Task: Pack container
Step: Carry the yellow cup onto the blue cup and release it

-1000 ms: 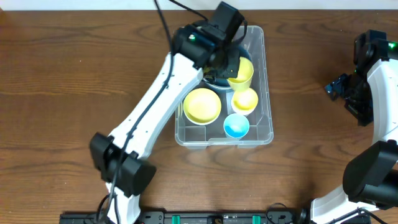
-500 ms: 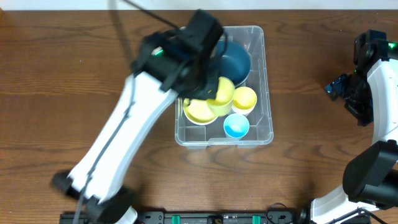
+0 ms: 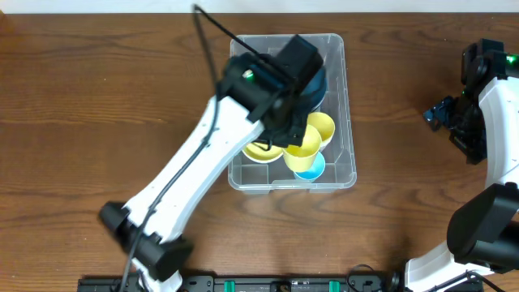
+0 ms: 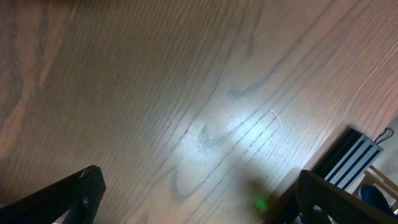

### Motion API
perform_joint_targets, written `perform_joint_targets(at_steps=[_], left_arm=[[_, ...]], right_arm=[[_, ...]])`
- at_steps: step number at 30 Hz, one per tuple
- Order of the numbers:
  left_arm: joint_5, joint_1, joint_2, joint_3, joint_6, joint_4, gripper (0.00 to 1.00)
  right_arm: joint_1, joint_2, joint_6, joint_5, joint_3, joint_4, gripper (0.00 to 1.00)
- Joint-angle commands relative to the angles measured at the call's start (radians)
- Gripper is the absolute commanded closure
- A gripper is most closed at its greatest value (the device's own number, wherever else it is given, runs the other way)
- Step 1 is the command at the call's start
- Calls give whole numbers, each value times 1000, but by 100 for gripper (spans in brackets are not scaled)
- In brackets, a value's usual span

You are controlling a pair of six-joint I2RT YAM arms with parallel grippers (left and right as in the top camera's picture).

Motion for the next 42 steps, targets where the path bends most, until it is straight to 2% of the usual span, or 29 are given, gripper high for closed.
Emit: perform_joint_targets(at_steps=[1,13,42], left_arm=[[-4,1,34,-3,-20,-5,94],[19,-1,149,-5,-20,38,94],[65,-1,153,-5,-8,56,93]], right_arm=[[-5,5,11,11,0,0,1],[-5,5,11,11,0,0,1],[-5,5,11,11,0,0,1]])
